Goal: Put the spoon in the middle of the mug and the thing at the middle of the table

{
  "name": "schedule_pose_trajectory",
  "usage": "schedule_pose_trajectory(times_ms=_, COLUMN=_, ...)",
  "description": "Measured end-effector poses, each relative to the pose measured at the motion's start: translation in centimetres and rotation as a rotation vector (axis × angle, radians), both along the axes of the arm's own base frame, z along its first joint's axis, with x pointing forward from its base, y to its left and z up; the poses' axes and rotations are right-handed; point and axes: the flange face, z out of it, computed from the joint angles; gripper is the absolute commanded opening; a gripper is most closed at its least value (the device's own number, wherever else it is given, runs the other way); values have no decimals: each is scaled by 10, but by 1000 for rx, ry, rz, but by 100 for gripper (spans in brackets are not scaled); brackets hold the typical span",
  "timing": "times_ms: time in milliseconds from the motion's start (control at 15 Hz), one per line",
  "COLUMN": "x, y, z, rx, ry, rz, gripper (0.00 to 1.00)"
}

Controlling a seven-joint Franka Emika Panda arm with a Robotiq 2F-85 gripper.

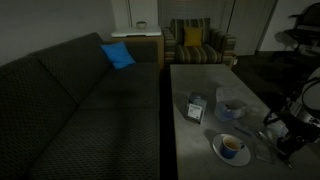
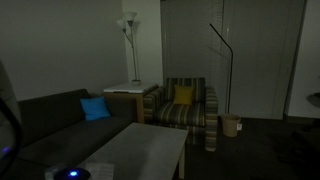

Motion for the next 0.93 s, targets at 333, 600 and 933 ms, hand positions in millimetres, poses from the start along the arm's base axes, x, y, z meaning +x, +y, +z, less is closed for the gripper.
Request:
schedule_pose_trajectory(times_ms=333, x=-3, y=3, z=3, rx=-51, ry=17, rz=3, gripper=4)
schedule_pose_trajectory(times_ms=600, x=-14, y=5, z=7, rx=-101, ry=51, rz=6, gripper=4)
schedule_pose_trajectory(times_ms=933, x=-30, y=12, z=19, rx=-162, ry=89, rz=29, gripper=4)
